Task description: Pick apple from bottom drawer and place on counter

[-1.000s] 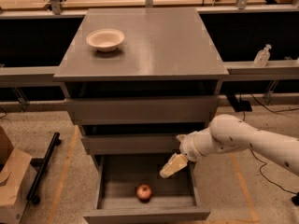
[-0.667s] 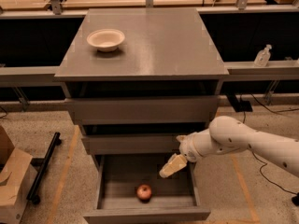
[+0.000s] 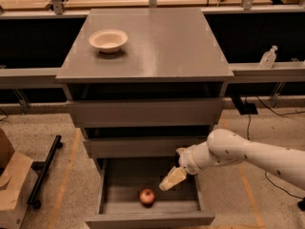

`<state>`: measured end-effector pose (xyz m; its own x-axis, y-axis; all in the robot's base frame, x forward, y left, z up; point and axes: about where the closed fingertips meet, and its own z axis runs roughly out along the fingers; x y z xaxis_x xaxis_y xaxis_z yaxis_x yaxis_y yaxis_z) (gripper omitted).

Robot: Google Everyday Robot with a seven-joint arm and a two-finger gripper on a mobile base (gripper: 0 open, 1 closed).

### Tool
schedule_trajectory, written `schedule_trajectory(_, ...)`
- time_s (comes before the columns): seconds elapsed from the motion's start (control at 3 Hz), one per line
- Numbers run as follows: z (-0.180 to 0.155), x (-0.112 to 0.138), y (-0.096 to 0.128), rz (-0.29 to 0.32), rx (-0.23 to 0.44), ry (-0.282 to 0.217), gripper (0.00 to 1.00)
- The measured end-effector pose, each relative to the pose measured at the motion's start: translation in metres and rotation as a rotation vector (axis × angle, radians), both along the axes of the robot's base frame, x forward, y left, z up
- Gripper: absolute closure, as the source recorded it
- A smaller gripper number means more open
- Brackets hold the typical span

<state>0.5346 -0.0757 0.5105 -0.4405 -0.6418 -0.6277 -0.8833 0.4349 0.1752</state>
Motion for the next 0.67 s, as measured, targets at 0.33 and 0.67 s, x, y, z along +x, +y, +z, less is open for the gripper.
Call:
schedule_trajectory(0.33, -0.047, -0.001, 0.004, -0.03, -0.035, -0.004, 0.0)
schedule_trajectory(0.67, -0.089, 0.003, 0.007, -0.071, -0.057, -0.001, 0.0)
